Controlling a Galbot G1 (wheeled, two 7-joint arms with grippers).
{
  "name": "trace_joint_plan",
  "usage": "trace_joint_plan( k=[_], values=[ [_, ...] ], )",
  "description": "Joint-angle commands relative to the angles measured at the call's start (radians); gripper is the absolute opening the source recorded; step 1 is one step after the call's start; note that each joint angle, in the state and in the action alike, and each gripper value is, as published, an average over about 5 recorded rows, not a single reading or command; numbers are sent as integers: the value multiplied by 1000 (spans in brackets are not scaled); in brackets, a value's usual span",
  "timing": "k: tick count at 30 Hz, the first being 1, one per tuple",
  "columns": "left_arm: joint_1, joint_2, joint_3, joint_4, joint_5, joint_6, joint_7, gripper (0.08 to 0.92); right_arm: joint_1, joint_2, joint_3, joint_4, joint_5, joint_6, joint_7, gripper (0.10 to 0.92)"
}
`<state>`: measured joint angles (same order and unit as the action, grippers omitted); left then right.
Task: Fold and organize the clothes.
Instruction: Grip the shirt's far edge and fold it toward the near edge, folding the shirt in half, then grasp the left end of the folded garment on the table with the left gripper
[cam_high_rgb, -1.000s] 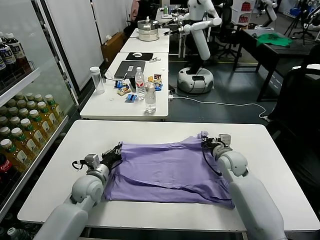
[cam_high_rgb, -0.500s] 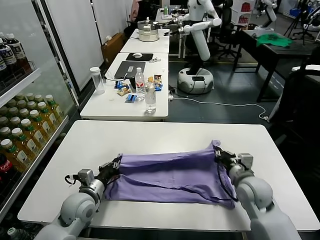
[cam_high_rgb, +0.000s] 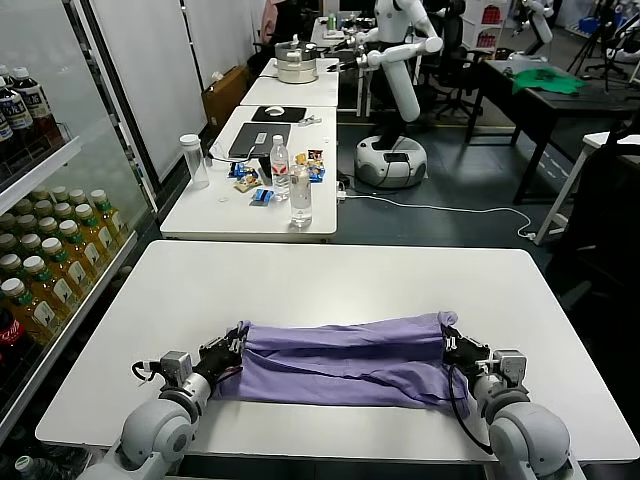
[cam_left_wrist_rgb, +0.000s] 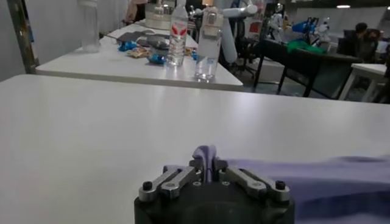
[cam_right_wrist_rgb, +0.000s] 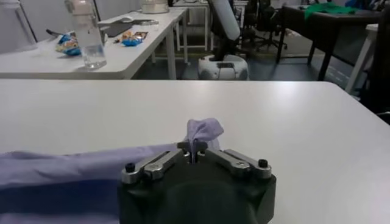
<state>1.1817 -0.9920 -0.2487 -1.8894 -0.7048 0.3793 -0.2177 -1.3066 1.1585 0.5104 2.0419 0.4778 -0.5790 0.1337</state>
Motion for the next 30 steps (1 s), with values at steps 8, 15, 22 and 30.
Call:
trace_joint_plan(
  k=[8, 15, 22, 30],
  values=[
    [120, -124, -9, -124, 299, -55, -163, 538, -110, 13, 45, 78, -88, 2, -14, 479],
    [134, -226, 26, -44, 405, -24, -244, 737, -157, 23, 66, 106, -89, 9, -20, 678],
    [103, -263, 21, 42, 416, -3, -284, 752, -175, 23, 72, 117, -87, 15, -24, 818],
    [110, -279, 18, 59, 320, 19, -282, 529, -178, 17, 78, 125, -76, 15, -24, 823]
  ],
)
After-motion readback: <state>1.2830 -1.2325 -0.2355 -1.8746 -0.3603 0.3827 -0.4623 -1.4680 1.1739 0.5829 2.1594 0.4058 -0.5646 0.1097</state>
